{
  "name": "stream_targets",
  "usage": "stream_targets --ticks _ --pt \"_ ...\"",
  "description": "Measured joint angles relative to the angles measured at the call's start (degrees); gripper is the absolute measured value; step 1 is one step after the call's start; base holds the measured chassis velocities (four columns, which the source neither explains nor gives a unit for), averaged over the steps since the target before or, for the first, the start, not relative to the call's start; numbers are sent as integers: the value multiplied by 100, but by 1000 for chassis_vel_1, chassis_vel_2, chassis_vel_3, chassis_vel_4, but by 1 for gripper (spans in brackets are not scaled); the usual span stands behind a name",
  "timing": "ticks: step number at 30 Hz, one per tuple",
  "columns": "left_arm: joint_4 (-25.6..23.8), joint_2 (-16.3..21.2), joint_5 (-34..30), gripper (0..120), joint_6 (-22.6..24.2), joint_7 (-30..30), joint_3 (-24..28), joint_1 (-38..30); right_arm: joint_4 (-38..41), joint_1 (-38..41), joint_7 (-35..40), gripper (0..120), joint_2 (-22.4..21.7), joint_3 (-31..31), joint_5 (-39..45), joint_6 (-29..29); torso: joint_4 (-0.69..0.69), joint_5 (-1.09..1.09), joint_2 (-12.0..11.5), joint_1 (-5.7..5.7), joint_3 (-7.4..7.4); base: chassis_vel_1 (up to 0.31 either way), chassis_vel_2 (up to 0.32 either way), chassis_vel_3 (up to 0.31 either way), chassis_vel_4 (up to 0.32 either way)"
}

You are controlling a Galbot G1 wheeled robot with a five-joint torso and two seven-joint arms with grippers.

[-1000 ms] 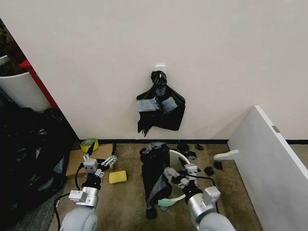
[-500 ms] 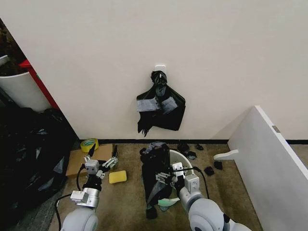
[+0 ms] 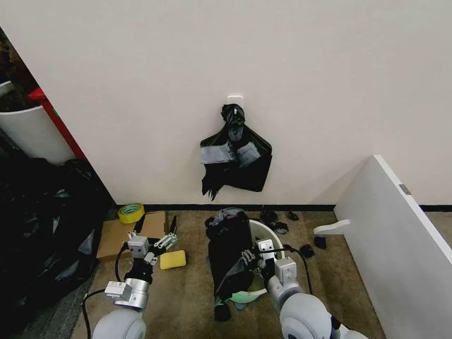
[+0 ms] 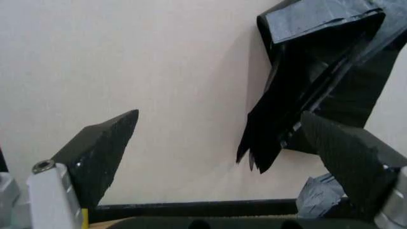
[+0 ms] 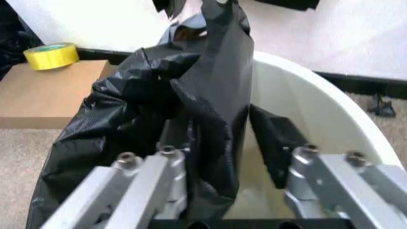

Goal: Place the garbage bag over the trash bin.

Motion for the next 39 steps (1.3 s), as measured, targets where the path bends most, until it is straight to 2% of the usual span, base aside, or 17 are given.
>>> stream_targets --ticks 4,7,9,12,14,16,20,21,23,29,39 --pt "55 200 -260 100 106 212 41 -162 31 -131 182 11 10 66 122 200 0 0 0 0 0 0 0 0 0" --pt "59 403 -857 100 466 514 155 -369 80 -262 315 0 14 123 260 399 -1 0 0 0 0 0 0 0 0" --pt "57 459 -1058 100 606 625 203 -434 96 -311 344 0 16 132 284 440 -1 0 0 0 0 0 0 0 0" --pt "-47 604 -1661 100 1190 910 453 -583 110 -354 403 0 30 104 364 496 -3 0 0 0 0 0 0 0 0" --pt "-67 612 -1704 100 1274 914 493 -584 104 -341 405 0 30 88 377 499 -3 0 0 0 0 0 0 0 0" --pt "-162 639 -1800 100 1817 798 819 -605 16 -219 400 0 34 2 422 528 3 2 0 0 0 0 0 0 0" --pt "-132 671 -1611 100 2645 200 1513 -802 -52 -201 368 0 28 -14 403 568 -2 1 0 0 0 0 0 0 0" --pt "-132 671 -1611 100 2645 200 1513 -802 -52 -201 368 0 28 -14 403 568 -2 1 0 0 0 0 0 0 0" --pt "-26 642 -1477 100 2951 -113 1800 -887 -73 -194 336 0 23 -26 366 577 -1 0 0 0 0 0 0 0 0" --pt "242 501 -1302 100 3406 -828 2171 -1169 -117 -172 279 0 21 -51 277 581 -1 1 0 0 0 0 0 0 0" --pt "387 371 -1451 100 3577 -1009 2247 -1497 -190 -133 222 0 44 -116 190 571 0 1 0 0 0 0 0 0 0"
